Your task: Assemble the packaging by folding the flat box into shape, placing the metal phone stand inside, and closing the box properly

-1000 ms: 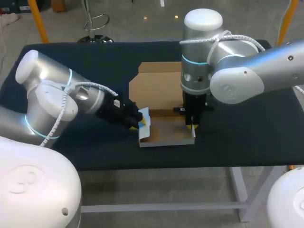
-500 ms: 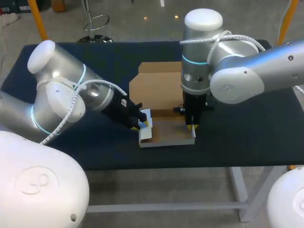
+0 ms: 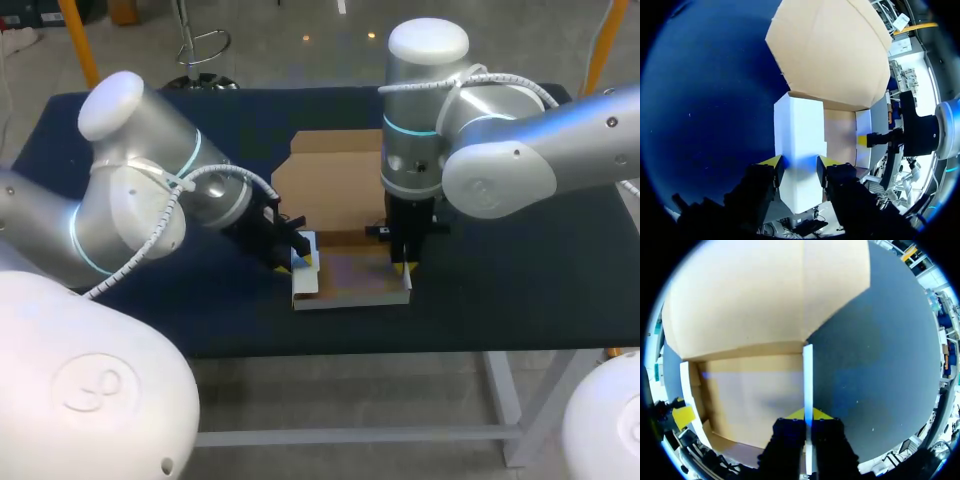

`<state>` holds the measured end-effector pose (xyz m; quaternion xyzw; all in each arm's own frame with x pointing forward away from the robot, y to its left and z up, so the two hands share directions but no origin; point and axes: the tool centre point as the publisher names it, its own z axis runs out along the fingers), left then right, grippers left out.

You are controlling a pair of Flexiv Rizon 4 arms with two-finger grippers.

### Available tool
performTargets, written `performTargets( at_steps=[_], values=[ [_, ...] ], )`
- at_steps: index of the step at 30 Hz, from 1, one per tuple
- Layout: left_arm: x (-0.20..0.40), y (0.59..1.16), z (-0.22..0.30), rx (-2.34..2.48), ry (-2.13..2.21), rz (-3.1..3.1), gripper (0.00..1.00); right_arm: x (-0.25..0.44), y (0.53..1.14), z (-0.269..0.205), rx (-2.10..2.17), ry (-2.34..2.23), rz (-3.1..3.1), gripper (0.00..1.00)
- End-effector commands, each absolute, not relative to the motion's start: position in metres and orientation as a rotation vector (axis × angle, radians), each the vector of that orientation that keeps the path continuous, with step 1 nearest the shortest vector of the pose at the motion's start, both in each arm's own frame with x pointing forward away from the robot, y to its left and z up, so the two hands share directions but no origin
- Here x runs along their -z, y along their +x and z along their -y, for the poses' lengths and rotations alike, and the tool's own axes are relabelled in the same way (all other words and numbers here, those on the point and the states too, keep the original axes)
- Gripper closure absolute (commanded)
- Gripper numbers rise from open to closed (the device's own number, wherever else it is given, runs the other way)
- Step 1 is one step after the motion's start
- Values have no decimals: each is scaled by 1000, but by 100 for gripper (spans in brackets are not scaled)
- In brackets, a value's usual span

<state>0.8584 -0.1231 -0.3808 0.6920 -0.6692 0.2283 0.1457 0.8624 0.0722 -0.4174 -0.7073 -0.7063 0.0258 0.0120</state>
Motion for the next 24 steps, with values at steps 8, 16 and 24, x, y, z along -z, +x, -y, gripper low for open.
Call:
performTargets(
  at_steps=[8, 16, 24],
  values=[
    [375, 859, 117, -406, 2186, 2067, 55, 418, 863, -74, -85, -2204, 2202, 100],
    [375, 861, 117, -311, 2215, 2121, 54, 418, 863, -74, -85, -2204, 2202, 100],
    [374, 858, 122, -281, 2227, 2160, 54, 418, 863, -74, -85, -2204, 2202, 100]
  ],
)
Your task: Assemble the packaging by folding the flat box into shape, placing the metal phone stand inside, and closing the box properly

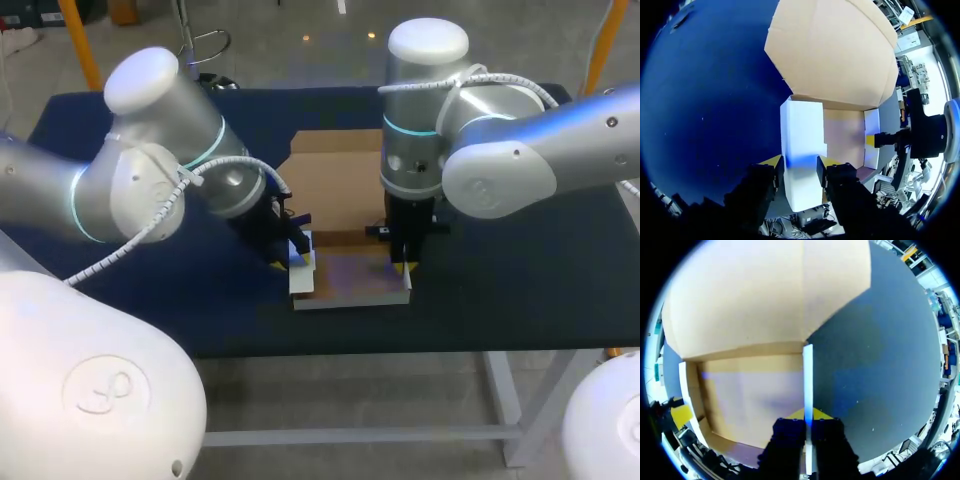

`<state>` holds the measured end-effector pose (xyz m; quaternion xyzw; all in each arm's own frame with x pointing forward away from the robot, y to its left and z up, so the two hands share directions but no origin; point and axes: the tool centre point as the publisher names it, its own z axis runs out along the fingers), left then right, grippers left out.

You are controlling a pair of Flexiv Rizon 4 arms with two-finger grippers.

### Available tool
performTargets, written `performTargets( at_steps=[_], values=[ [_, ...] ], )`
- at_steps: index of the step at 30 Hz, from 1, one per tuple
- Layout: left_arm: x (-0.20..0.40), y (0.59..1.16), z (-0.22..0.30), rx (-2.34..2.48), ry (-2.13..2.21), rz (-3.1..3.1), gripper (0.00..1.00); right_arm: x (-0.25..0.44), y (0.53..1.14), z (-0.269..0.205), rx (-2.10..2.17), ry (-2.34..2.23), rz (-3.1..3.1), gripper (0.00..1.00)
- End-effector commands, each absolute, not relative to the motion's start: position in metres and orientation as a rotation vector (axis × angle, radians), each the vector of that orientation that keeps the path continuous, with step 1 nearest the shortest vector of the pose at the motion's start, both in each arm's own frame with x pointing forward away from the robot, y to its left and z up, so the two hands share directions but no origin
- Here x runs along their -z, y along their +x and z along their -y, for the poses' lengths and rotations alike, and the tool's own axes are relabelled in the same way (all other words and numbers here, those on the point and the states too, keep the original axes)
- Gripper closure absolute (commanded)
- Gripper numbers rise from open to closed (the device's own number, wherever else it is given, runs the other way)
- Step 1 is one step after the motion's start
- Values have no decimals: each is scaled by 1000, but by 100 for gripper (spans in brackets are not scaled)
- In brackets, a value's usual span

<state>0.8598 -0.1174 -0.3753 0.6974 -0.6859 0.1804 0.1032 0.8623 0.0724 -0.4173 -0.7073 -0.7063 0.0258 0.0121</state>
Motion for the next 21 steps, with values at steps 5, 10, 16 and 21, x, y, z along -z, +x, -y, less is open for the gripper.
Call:
performTargets(
  at_steps=[5, 10, 16, 21],
  values=[
    [378, 857, 125, -245, 2229, 2180, 55, 418, 863, -74, -85, -2204, 2202, 100],
    [380, 858, 127, -216, 2243, 2193, 55, 418, 863, -74, -85, -2204, 2202, 100],
    [382, 860, 127, -170, 2285, 2206, 56, 418, 863, -74, -85, -2204, 2202, 100],
    [384, 863, 125, -131, 2341, 2203, 58, 418, 863, -74, -85, -2204, 2202, 100]
  ],
)
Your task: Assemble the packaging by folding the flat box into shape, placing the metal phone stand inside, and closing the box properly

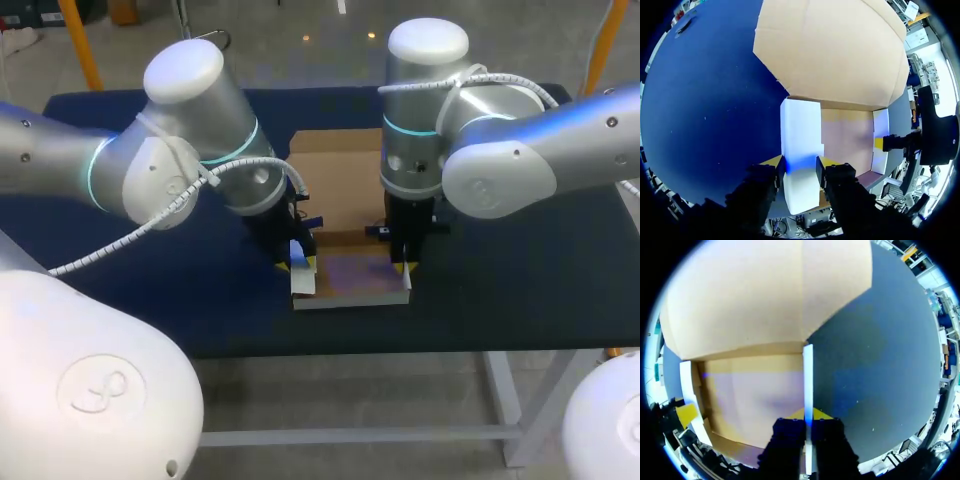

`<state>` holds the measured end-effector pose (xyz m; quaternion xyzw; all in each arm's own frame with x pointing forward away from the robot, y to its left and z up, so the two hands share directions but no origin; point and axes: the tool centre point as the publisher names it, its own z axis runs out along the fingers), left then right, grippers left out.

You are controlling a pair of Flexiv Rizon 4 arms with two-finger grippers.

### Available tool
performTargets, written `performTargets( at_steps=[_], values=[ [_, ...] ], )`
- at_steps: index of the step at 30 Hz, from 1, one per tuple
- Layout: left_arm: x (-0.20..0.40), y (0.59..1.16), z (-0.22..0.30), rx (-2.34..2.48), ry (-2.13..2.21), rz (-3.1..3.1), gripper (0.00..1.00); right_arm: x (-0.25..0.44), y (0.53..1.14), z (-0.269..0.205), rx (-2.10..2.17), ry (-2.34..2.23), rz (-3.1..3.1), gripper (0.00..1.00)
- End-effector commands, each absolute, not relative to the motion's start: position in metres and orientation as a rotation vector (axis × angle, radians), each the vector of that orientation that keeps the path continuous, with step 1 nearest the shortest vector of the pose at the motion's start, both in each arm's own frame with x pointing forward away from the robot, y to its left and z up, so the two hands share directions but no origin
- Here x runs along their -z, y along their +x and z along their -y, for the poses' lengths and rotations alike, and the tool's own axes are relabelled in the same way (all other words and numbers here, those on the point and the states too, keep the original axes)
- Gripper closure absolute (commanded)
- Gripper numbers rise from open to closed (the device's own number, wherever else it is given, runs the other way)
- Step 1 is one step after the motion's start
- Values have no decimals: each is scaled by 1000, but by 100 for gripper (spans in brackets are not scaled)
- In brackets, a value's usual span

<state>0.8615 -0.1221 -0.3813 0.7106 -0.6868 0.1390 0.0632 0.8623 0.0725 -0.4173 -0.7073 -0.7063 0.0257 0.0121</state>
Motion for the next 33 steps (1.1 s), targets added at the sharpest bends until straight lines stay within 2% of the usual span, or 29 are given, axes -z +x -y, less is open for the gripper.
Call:
performTargets(
  at_steps=[1, 9, 17, 28, 33],
  values=[
    [384, 864, 124, -125, 2347, 2203, 58, 418, 863, -74, -85, -2204, 2202, 100],
    [390, 865, 117, -74, 2406, 2193, 62, 418, 863, -74, -85, -2204, 2202, 100],
    [390, 865, 114, -70, 2418, 2187, 76, 418, 863, -74, -85, -2204, 2202, 100],
    [400, 864, 113, -65, 2420, 2161, 75, 418, 863, -74, -85, -2204, 2202, 100],
    [402, 864, 113, -73, 2429, 2152, 81, 418, 863, -74, -85, -2204, 2202, 100]
  ],
)
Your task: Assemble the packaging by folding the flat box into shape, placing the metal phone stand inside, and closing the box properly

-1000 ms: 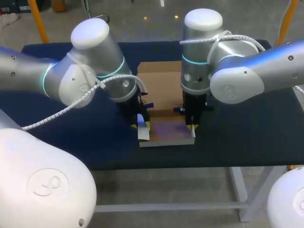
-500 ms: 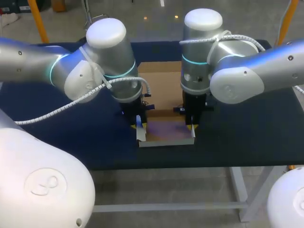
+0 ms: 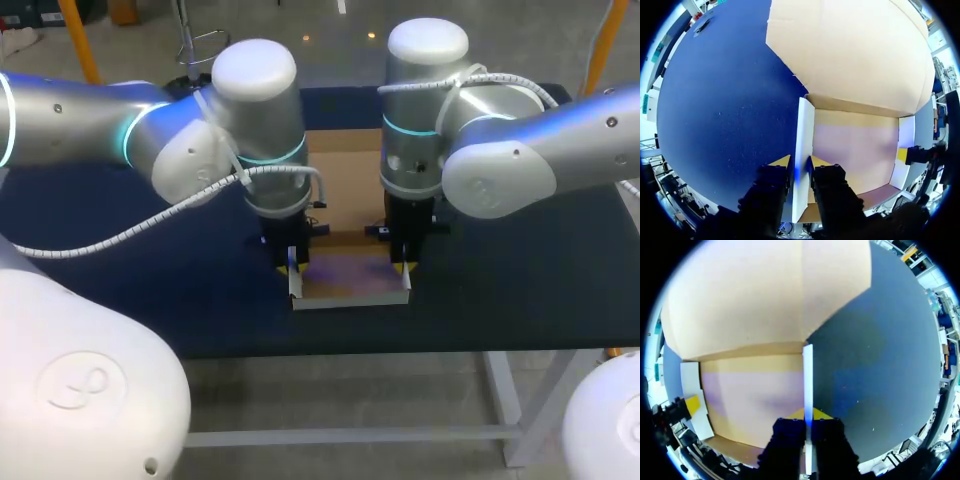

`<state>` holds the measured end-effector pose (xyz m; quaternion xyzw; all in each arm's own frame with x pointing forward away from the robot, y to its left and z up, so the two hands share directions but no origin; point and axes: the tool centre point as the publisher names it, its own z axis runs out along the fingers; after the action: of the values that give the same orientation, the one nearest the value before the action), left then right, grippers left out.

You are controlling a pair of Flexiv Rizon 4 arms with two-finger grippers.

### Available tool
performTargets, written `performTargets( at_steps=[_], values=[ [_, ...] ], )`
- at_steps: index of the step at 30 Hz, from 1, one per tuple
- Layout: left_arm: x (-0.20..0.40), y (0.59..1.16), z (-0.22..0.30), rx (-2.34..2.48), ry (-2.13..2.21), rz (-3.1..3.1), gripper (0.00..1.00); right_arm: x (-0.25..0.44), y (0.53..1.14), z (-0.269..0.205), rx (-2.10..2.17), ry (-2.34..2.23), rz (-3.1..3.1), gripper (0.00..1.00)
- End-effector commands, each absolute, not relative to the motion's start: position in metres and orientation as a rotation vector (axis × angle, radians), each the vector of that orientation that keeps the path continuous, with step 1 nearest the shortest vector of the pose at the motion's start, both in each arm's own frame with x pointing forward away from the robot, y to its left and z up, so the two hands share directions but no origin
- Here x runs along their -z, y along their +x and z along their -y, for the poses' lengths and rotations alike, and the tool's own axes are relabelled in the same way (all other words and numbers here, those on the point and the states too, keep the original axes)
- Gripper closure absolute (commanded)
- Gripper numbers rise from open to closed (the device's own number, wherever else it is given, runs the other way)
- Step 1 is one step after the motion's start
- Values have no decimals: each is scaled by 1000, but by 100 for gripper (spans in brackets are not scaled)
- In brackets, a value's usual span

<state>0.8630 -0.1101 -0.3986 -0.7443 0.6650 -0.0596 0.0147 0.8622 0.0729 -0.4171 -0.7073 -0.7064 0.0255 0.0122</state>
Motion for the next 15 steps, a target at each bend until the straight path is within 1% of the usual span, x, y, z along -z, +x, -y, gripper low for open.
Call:
performTargets(
  at_steps=[1, 5, 15],
  values=[
    [402, 864, 113, 70, -2273, -2012, 86, 418, 863, -74, -85, -2204, 2202, 100],
    [402, 863, 113, 79, -2275, -2006, 93, 418, 863, -74, -85, -2204, 2202, 100],
    [408, 862, 111, 88, -2296, -2008, 87, 418, 863, -74, -85, -2204, 2202, 100]
  ],
)
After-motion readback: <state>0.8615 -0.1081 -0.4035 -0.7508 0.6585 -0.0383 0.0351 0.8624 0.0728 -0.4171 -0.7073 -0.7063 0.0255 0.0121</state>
